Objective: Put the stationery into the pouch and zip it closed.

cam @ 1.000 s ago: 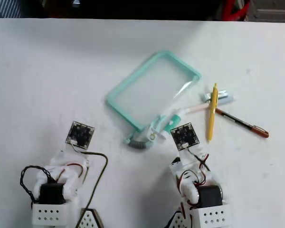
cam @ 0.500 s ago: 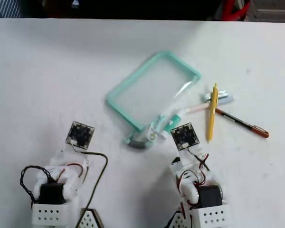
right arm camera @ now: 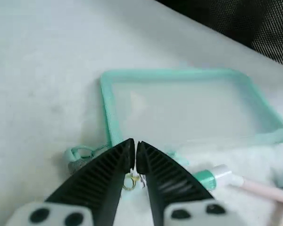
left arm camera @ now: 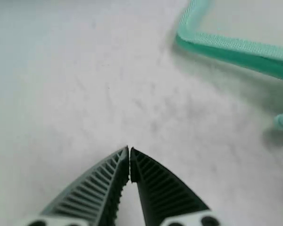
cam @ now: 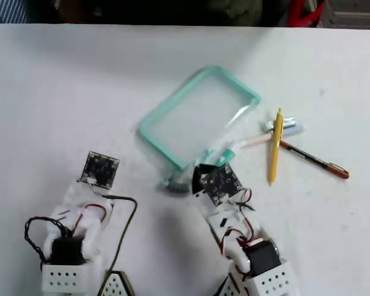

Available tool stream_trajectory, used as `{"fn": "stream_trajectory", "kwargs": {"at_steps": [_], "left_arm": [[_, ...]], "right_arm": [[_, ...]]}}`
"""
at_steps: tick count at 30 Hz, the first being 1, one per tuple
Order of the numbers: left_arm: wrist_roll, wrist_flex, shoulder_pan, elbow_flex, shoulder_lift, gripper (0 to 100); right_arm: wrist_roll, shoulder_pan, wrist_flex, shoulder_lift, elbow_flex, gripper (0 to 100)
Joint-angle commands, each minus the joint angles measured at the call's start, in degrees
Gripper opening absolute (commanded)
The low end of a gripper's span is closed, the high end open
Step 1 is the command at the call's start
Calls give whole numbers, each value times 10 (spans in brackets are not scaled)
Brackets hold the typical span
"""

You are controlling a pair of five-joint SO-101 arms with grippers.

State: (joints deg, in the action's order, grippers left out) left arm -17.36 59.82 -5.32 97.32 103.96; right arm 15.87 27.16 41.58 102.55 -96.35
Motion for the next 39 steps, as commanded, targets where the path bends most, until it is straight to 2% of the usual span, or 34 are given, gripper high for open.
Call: {"fn": "stream_trajectory", "kwargs": {"at_steps": [1, 5, 8, 10, 14, 18, 21, 28, 33, 39], "left_arm": [[-5, -64, 8, -4, 6, 24], [-2, -183, 8, -4, 6, 75], [-2, -221, 9, -4, 6, 146], [-1, -248, 23, -6, 6, 148], [-1, -252, 73, -55, 6, 90], [-1, -253, 158, -89, 6, 94], [5, -234, 193, -72, 6, 91], [14, -221, 160, -40, 6, 91], [17, -221, 117, -41, 6, 91], [19, -217, 80, -43, 5, 91]], "right_arm": [[-2, -33, 7, 5, -5, 18], [-5, -58, -2, 5, -5, 18], [-5, -83, -8, 5, -5, 18], [-5, -103, -26, 5, -5, 18], [-5, -145, -51, 5, -5, 18], [-5, -186, -76, 5, -5, 18], [-5, -203, -86, 5, -5, 18], [-1, -203, -80, 0, -5, 18], [-1, -145, -16, 4, -5, 18], [1, -138, -25, 4, -5, 19]]}}
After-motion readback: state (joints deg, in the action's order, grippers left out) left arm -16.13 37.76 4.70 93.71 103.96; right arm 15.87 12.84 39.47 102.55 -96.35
